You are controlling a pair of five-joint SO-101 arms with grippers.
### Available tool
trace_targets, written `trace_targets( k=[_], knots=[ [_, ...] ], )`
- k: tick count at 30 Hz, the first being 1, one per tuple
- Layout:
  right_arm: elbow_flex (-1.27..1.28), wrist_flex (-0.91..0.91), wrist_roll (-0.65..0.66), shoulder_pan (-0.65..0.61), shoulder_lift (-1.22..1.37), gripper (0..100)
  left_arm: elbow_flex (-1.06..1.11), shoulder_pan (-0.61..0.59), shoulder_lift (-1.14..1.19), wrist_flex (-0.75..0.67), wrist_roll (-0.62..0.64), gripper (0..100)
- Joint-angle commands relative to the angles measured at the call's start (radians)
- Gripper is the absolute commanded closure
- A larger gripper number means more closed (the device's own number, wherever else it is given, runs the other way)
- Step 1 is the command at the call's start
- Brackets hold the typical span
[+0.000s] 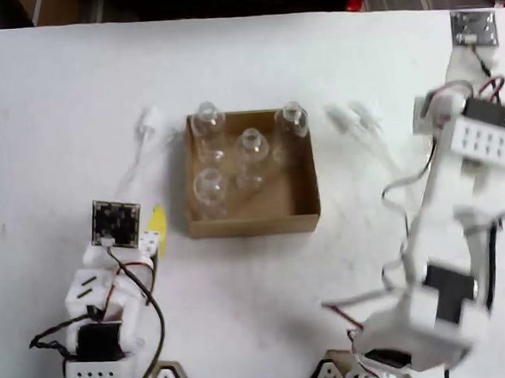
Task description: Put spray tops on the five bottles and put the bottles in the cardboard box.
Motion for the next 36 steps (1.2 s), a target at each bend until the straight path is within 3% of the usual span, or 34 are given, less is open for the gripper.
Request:
trace_targets(
  k=[1,8,15,28,33,36],
  knots=[
    [-0.353,0.128,0.015,0.010,0.232,82.2,-0.005,0.012,-0.012,0.009,-0.009,84],
    [-0.925,0.346,0.015,0.008,0.648,82.2,-0.005,0.012,-0.012,0.009,-0.009,84],
    [-1.293,0.387,0.015,0.012,0.980,82.2,-0.005,0.012,-0.012,0.009,-0.009,84],
    [-1.358,0.389,0.087,0.045,1.119,82.7,-0.005,0.012,-0.012,0.009,-0.009,84],
    [-1.358,0.406,0.094,0.065,1.127,92.5,-0.005,0.012,-0.012,0.011,-0.009,84],
    [-1.367,0.463,0.127,0.064,1.118,92.1,-0.005,0.012,-0.012,0.011,-0.009,84]
  ],
)
